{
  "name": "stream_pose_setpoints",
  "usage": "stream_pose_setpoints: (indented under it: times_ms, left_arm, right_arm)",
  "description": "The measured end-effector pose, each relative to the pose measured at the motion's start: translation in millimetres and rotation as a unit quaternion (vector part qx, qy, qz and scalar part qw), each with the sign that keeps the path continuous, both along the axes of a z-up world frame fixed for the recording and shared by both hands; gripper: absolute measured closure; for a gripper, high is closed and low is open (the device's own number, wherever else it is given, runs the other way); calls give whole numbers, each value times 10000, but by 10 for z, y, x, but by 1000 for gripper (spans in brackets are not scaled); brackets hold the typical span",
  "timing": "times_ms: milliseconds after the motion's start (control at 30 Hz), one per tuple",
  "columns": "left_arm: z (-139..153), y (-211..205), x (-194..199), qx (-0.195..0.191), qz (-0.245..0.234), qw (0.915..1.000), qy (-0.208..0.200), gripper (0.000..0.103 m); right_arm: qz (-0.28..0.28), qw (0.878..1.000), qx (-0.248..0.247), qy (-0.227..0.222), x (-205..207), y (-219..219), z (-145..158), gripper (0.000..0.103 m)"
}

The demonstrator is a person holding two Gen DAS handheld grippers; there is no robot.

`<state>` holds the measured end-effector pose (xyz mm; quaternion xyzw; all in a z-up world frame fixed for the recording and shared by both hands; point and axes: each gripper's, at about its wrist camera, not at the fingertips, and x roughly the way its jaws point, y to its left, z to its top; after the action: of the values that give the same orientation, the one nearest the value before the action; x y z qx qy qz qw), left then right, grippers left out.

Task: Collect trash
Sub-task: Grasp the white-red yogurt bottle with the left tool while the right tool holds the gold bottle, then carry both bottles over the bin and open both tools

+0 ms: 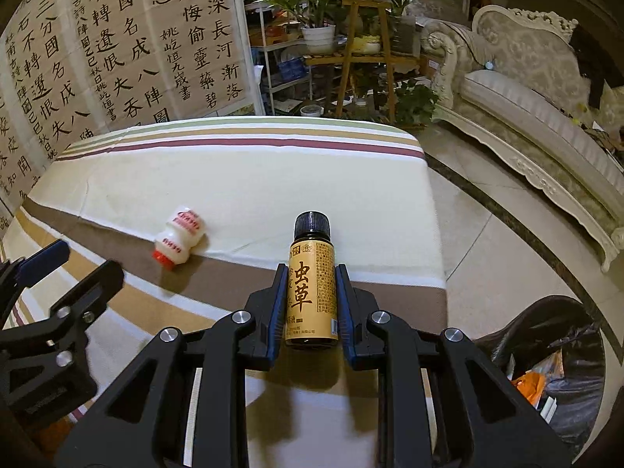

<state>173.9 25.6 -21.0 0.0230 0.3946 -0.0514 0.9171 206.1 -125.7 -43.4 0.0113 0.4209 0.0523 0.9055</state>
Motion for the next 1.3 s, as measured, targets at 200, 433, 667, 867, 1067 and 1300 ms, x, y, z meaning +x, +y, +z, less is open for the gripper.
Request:
stream_pose_setpoints:
  times_ms: [200, 433, 667, 867, 1067, 1300]
  left_arm:
    - [-56, -197, 173, 82, -191, 9997, 84, 30]
    - [-149, -297, 307, 99, -358, 9990, 250, 54]
    - [-179, -319, 294, 9, -520, 9981, 338, 76]
    - [-154, -317, 221, 7, -540, 9981, 293, 76]
    - [-97, -283, 42, 41, -496, 9986, 179, 76]
    - [-48, -184, -227, -37, -381, 9991, 160, 76]
  right_arm:
    - [-28, 10000, 89, -8, 46, -107, 8, 80]
    - [-34, 9999, 156, -15, 64, -153, 11, 80]
    - [-22, 9999, 154, -26, 69, -146, 24, 80]
    - [-12, 9999, 135, -31, 36, -111, 30, 80]
    - [16, 9999, 135, -40, -133, -53, 20, 80]
    - [46, 9998, 181, -31, -431, 15, 39, 80]
